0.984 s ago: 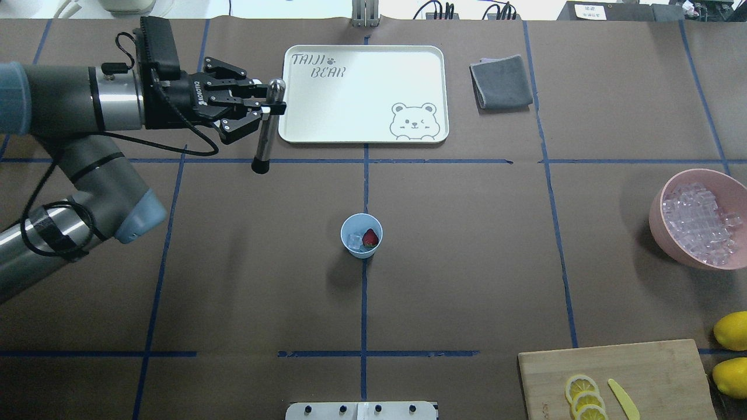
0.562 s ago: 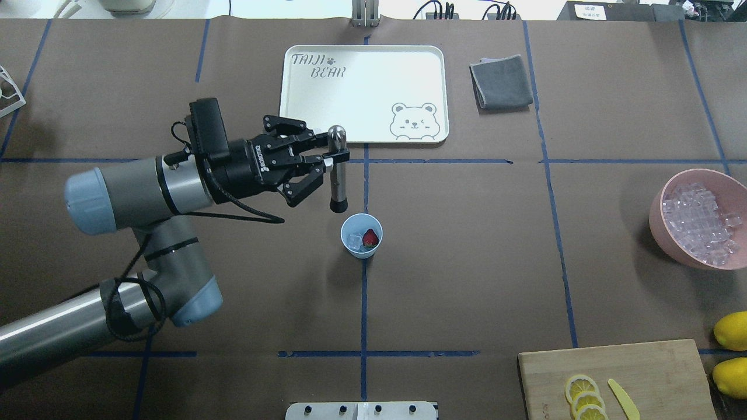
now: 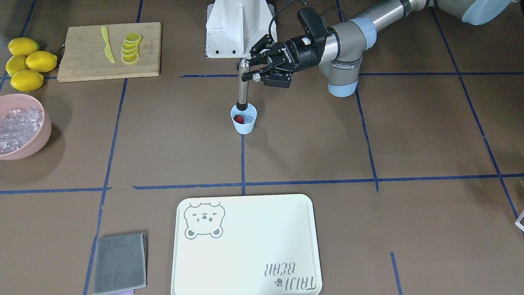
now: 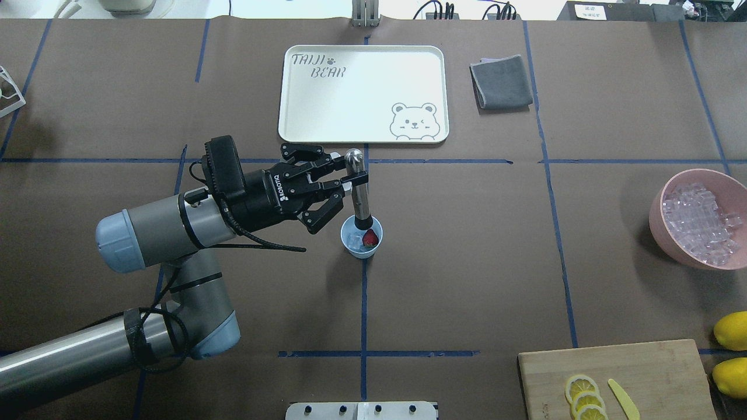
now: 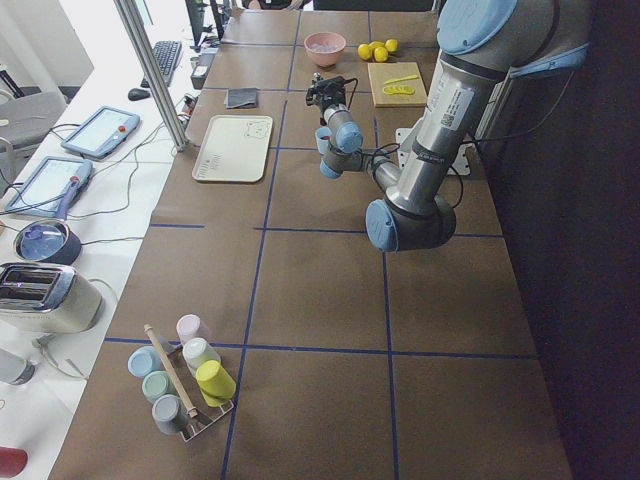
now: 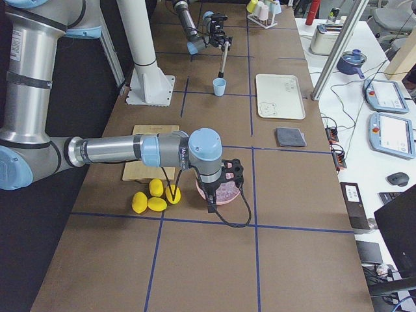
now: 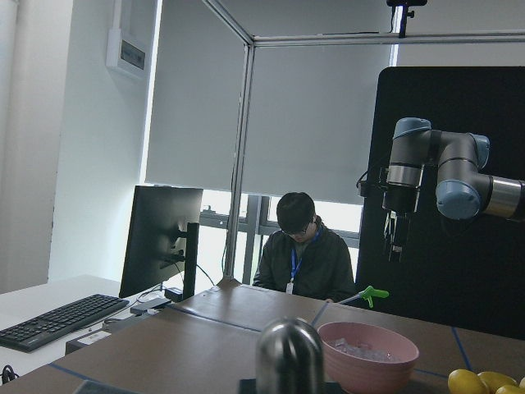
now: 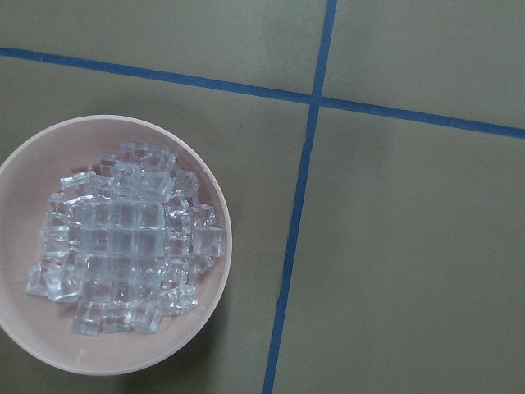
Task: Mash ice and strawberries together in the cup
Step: 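Lower the pestle into the cup and press down on the contents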
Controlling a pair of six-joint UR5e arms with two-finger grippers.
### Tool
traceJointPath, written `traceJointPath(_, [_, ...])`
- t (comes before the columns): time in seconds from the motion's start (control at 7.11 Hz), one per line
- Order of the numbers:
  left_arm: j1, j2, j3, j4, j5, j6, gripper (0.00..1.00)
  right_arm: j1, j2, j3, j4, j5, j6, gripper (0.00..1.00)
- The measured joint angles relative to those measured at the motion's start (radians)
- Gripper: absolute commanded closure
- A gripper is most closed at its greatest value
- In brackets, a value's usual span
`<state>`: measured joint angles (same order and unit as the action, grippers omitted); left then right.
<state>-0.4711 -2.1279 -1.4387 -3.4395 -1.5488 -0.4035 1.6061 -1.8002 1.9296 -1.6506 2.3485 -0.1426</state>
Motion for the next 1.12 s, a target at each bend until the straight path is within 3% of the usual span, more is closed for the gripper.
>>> traceJointPath(0.42, [0.024,-0.010,0.083,-0.063,0.028,0.006,0.95,0.000,0.000,-0.002,0.000,0.000,0.000,0.01])
traceJointPath(1.12, [0.069,-0.011,0.115,-0.089,0.070,0.021,0.95,0.000,0.000,-0.001,0.000,0.000,0.001,0.01])
